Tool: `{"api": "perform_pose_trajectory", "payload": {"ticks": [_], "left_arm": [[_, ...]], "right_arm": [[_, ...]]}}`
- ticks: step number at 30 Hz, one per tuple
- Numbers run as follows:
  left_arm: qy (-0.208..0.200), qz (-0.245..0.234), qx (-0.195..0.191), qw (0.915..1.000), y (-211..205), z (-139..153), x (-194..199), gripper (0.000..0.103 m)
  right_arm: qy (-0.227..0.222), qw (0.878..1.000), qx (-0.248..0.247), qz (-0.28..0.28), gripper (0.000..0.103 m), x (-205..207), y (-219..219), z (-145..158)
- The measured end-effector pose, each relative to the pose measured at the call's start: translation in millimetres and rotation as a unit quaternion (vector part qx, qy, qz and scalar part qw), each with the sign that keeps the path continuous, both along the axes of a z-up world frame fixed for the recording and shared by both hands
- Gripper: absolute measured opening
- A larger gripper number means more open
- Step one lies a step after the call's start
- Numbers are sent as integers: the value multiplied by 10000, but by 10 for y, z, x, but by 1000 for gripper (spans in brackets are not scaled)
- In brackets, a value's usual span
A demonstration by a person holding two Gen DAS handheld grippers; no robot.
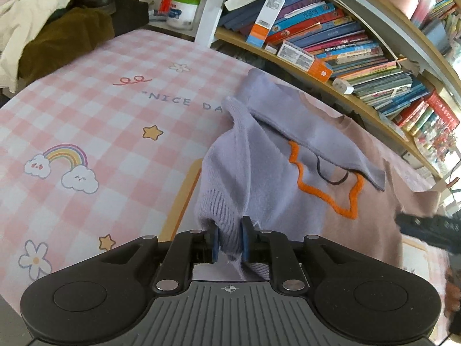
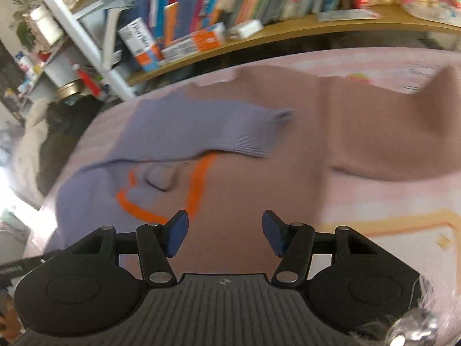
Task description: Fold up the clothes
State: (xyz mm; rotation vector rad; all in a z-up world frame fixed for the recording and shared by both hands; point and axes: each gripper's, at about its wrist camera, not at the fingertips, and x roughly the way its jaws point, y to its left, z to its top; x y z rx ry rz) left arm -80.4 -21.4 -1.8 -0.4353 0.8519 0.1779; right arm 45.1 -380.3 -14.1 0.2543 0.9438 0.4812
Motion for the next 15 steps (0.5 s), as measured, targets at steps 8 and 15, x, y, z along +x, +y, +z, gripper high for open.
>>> {"api": "perform_pose_trajectory", "payload": {"ticks": [8,15], "left_arm": [[18,154,244,9996,-142,12,-96,23],[9,374,291,9989,-179,-1,-235,24]], "right_arm": [[78,9997,-208,-23,55,-250,-316,-100],[147,9981,-340,501,52,-396,-218,-151]]}}
